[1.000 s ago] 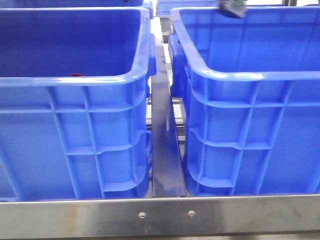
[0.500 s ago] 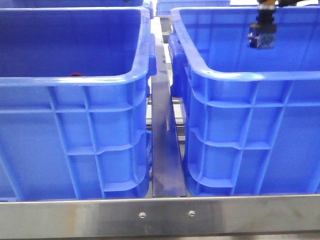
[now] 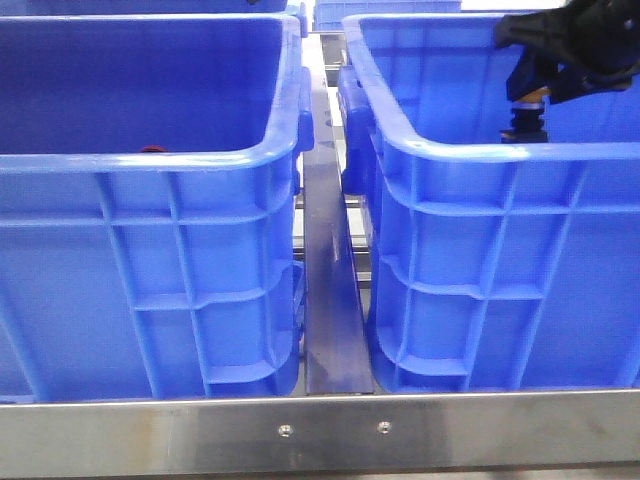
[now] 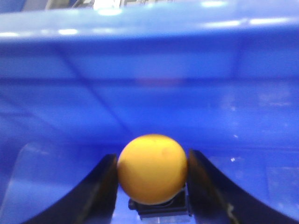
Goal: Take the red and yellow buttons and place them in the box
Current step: 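Lower the yellow button into the empty bin and open the right gripper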
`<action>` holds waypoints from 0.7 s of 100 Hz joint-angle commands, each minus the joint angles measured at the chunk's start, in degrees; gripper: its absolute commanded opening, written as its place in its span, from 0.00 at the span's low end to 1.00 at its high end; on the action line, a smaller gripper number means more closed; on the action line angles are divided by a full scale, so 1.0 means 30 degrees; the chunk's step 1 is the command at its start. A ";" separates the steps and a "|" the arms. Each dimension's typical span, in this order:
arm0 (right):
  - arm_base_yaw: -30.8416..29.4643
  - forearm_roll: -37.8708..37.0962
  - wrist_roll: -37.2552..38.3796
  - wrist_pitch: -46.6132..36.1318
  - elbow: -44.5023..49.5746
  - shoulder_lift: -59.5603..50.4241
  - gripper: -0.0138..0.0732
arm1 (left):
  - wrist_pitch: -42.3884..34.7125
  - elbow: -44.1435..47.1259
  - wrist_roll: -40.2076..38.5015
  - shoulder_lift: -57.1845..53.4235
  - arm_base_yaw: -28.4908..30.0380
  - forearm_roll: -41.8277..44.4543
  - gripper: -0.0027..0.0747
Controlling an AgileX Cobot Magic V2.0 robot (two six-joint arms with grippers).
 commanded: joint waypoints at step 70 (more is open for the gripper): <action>0.0019 0.0661 -0.0193 0.0391 -0.1049 0.0084 0.56 | -0.1111 -0.0558 -0.0173 -0.0564 -0.0080 -0.0497 0.68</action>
